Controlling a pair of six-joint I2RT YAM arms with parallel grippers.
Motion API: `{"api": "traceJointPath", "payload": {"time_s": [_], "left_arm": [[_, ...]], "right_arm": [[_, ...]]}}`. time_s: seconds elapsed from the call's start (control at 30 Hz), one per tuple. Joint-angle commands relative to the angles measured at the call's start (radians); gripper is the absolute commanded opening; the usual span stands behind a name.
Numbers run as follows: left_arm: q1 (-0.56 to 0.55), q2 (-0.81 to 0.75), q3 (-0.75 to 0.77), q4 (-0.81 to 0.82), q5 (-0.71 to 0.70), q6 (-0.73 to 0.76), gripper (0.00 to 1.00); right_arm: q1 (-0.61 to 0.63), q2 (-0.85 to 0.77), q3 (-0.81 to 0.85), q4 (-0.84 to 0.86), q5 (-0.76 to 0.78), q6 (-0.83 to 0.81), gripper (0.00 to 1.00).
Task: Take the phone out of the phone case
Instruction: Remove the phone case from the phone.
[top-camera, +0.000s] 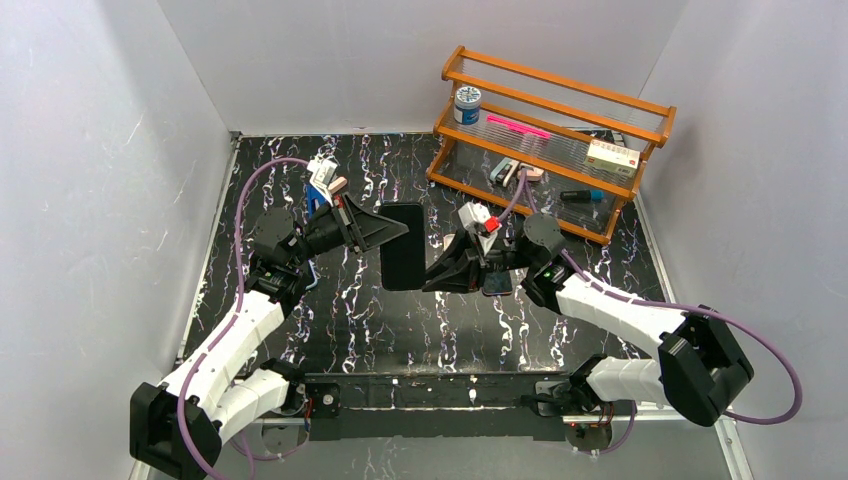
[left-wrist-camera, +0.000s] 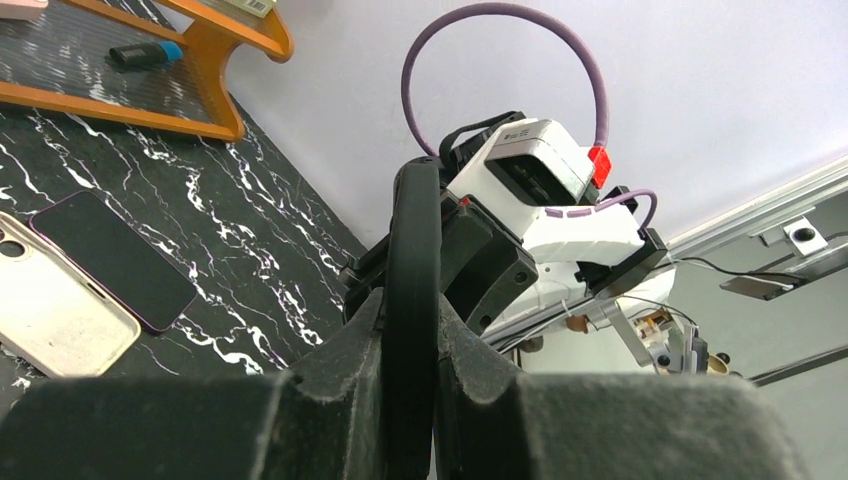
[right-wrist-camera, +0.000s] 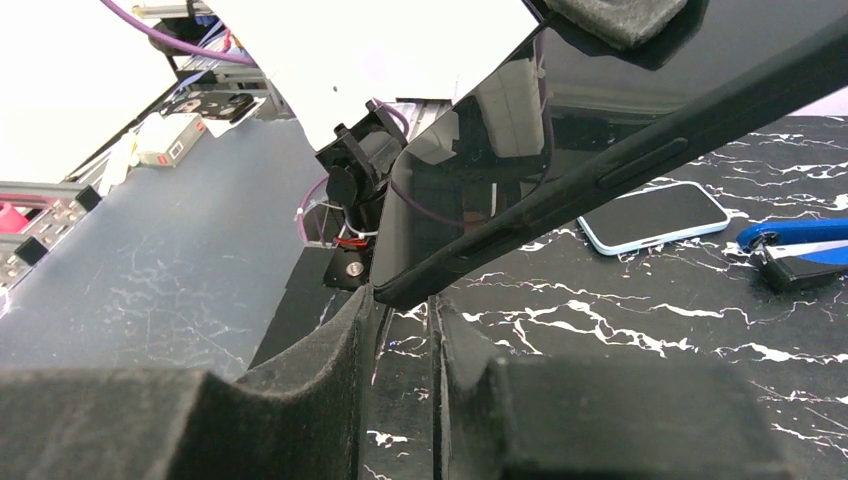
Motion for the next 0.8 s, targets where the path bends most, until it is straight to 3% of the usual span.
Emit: {"api": "traceJointPath", "payload": {"time_s": [0.0,0.13,0.77], "left_arm": [[-0.023,-0.030,0.030,0.038,0.010,-0.056,0.00],[-0.026,-0.038,0.024,0.039,0.010,-0.073,0.00],[-0.033,-0.032,0.005,0.038,-0.006,-0.129,0.00]], "right_arm": [[0.003,0.010,0.069,0.003,0.199,-0.042,0.01],[0.003,0.016,0.065,-0.003,0.254,-0.038,0.01],[0.003,0.034,0.109,0.016,0.173,-0.239,0.01]]}}
